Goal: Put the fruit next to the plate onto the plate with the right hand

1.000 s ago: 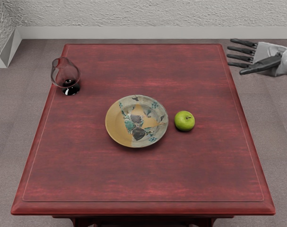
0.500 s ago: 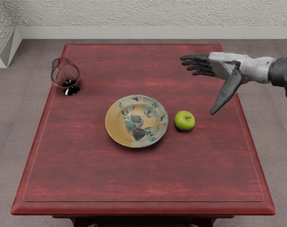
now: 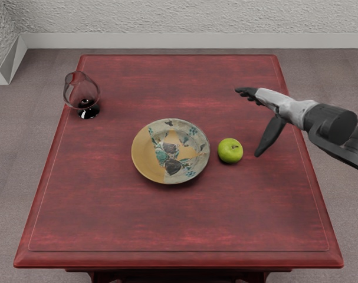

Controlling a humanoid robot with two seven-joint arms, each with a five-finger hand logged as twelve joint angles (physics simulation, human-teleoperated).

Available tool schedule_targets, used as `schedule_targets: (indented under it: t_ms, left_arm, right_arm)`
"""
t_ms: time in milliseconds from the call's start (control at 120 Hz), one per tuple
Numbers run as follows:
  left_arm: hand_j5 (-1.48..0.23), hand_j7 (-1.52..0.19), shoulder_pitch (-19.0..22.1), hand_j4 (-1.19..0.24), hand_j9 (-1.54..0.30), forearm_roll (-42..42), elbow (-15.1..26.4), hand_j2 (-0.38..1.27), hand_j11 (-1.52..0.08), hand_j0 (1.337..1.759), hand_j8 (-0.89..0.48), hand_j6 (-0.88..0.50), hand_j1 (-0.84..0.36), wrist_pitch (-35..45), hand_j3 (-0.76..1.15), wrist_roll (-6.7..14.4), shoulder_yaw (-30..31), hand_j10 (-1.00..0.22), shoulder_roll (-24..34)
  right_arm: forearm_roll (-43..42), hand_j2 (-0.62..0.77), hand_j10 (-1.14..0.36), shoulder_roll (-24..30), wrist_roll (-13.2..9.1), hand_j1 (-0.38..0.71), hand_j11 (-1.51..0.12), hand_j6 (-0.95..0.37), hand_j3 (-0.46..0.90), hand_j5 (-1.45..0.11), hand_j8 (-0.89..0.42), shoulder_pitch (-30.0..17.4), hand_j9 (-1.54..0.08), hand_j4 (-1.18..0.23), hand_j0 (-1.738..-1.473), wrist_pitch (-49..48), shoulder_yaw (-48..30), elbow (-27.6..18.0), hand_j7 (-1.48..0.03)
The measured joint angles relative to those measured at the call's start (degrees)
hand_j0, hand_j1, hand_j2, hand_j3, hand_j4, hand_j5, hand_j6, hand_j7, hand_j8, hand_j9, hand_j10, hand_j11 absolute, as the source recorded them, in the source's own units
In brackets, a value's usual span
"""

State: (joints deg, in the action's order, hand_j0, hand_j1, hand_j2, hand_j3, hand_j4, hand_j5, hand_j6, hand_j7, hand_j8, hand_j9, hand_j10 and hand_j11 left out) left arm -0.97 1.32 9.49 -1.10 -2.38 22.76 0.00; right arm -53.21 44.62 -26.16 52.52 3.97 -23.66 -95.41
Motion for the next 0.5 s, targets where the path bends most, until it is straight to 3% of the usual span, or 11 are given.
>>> schedule_targets:
  t_ms: [183, 500]
  left_arm:
    - [-0.3, -0.3, 0.0, -0.23, -0.3, 0.0, 0.0, 0.05, -0.3, 1.658, -0.23, -0.23, 0.07, 0.0, 0.0, 0.0, 0.0, -0.23, 0.0]
    - [-0.3, -0.3, 0.0, -0.23, -0.3, 0.0, 0.0, 0.05, -0.3, 1.658, -0.23, -0.23, 0.07, 0.0, 0.0, 0.0, 0.0, -0.23, 0.0]
  right_arm:
    - [-1.9, -0.01, -0.05, -4.3, -4.4, -0.29, -0.06, -0.05, 0.0, -0.06, -0.05, 0.2, -0.06, -0.05, -1.658, 4.5, 2.9, -0.3, -0.06]
    - [-4.2, -0.01, -0.07, -7.2, -5.1, -0.27, -0.09, -0.07, 0.0, -0.09, -0.07, -0.4, -0.09, -0.07, -1.658, 10.7, 6.5, -0.3, -0.09]
